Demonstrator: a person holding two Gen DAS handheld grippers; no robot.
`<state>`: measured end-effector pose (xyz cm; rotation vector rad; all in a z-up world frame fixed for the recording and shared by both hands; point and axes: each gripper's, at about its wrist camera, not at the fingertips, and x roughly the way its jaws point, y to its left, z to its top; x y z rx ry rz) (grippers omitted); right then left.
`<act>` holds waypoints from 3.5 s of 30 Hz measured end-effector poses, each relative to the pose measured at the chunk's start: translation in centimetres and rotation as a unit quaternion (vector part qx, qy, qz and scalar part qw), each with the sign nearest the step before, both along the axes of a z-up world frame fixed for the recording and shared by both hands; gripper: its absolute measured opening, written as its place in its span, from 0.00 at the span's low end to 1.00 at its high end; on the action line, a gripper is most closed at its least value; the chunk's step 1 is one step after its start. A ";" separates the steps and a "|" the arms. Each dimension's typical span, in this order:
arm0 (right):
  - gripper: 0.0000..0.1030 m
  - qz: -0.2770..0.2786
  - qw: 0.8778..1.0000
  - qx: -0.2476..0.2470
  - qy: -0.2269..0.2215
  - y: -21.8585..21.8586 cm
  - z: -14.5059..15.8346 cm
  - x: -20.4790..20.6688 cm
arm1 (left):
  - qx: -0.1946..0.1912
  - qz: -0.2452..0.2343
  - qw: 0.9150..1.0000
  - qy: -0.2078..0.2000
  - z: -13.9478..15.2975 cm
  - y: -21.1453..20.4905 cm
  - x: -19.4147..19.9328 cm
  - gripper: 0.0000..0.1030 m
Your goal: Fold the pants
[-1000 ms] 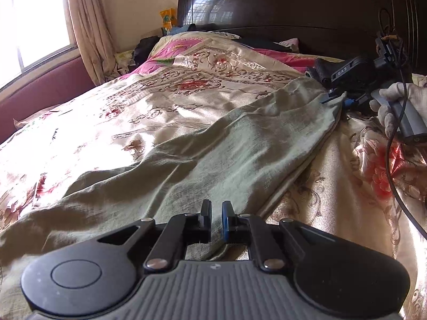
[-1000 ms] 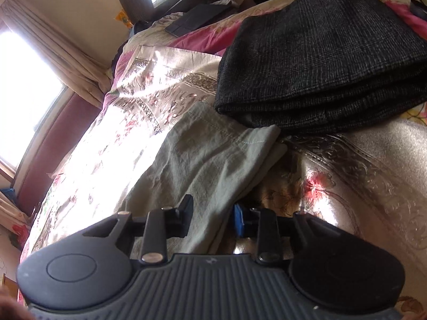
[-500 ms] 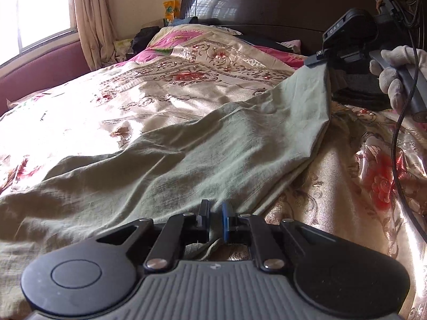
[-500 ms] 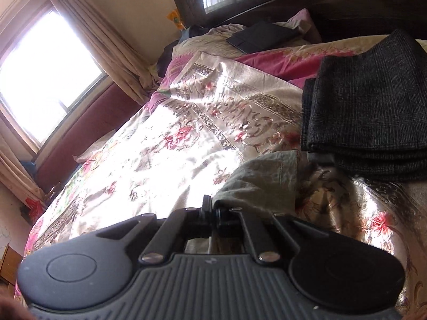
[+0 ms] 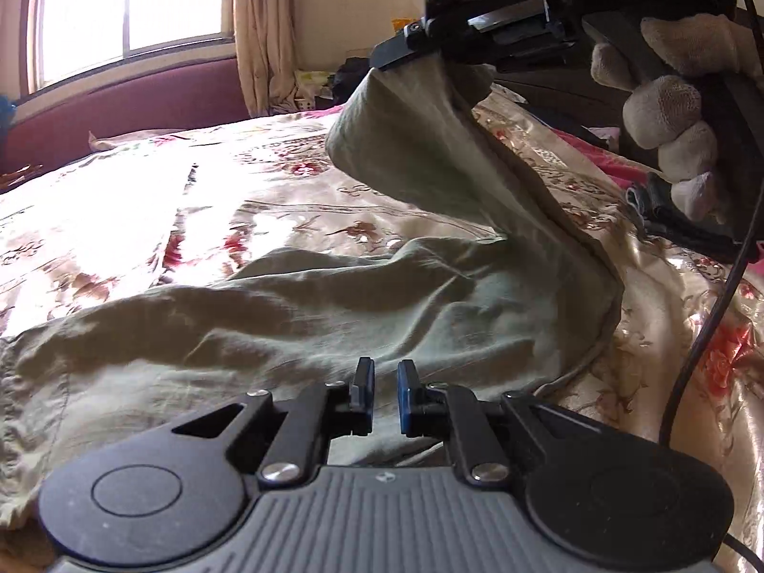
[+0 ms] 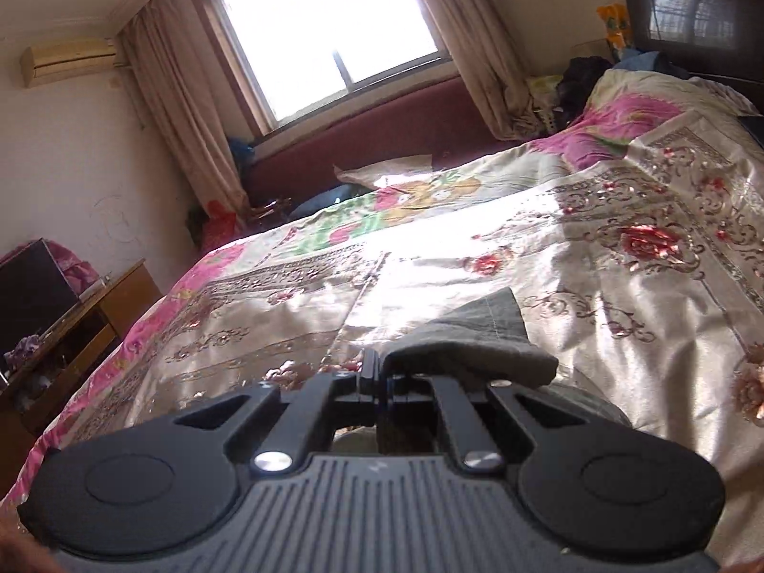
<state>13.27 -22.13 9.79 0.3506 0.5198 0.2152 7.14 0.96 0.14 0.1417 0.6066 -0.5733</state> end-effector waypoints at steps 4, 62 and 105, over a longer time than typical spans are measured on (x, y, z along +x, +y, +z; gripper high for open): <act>0.04 0.083 0.996 -0.025 0.015 8.1 -2.0 2.6 | -0.005 0.044 0.999 0.007 -0.5 4.4 -1.2 0.26; 0.44 0.220 0.870 -0.442 0.014 11.9 -8.7 -8.1 | -0.175 0.233 0.953 0.080 -2.7 18.7 1.9 0.43; 0.06 -0.048 0.935 -0.336 0.101 1.8 -12.9 -9.5 | -0.127 0.258 0.957 0.032 -0.9 15.5 1.4 0.52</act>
